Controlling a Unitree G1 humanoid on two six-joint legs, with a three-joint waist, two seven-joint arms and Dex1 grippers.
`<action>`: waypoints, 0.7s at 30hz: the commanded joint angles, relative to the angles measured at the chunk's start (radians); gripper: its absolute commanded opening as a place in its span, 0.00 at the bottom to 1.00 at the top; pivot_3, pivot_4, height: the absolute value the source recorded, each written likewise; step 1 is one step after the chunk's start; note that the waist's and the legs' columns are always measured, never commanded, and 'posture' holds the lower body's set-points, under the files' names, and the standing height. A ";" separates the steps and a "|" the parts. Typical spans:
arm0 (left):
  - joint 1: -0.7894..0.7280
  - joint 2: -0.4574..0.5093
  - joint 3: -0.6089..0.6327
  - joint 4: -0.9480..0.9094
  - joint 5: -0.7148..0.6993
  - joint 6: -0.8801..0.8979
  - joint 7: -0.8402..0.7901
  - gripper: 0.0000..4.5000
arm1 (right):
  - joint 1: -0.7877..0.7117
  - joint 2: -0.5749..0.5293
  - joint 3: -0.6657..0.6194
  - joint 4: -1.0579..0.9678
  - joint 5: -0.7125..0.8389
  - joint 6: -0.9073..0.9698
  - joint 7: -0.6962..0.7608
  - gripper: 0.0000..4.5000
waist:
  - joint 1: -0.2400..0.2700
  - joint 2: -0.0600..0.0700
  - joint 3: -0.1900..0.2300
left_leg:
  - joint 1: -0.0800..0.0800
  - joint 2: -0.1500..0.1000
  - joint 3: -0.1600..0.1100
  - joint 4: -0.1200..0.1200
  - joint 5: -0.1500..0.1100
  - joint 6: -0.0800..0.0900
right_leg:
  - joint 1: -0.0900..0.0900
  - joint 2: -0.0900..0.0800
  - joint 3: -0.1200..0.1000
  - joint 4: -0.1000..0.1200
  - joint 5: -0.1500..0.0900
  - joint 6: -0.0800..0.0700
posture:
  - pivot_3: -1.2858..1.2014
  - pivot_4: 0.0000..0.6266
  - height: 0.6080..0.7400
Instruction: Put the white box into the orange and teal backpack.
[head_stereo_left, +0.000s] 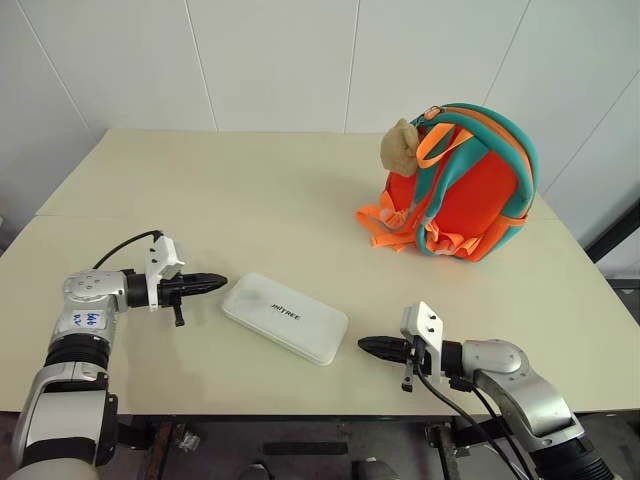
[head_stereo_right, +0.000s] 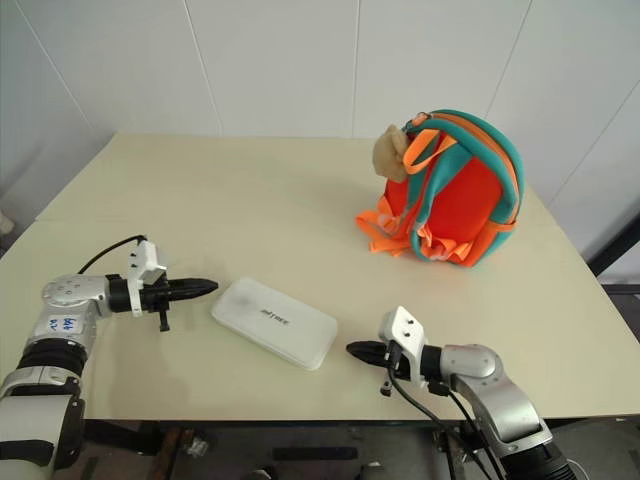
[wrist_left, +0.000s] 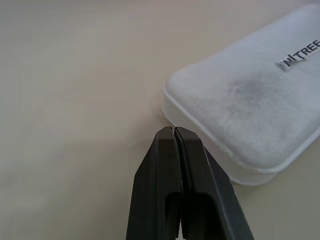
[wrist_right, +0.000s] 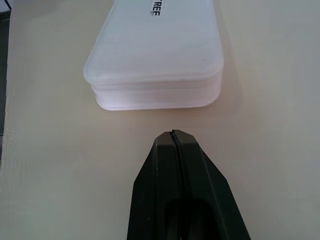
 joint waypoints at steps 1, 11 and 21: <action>-0.030 -0.015 -0.002 0.015 0.018 -0.030 0.005 0.01 | -0.008 0.031 0.022 -0.043 -0.003 0.016 -0.027 0.00 | 0.000 0.000 0.000 | 0.000 0.000 0.000 0.000 0.000 0.000 | 0.000 0.000 0.000 0.000 0.000 0.000 | 0.52 0.24 1.00; -0.010 -0.065 -0.006 -0.003 0.020 -0.034 -0.004 0.01 | -0.058 0.063 0.025 0.019 -0.032 -0.002 -0.050 0.00 | 0.000 0.000 0.000 | 0.000 0.000 0.000 0.001 0.000 0.000 | 0.000 0.000 0.000 0.001 0.000 0.000 | 0.52 0.24 1.00; 0.106 -0.143 -0.021 -0.247 -0.026 0.064 -0.020 0.01 | -0.126 -0.073 -0.106 0.125 -0.031 -0.042 0.033 0.00 | 0.008 0.000 0.000 | 0.000 0.000 0.000 0.003 0.000 0.000 | 0.001 0.000 0.000 0.002 0.000 0.000 | 0.52 0.24 1.00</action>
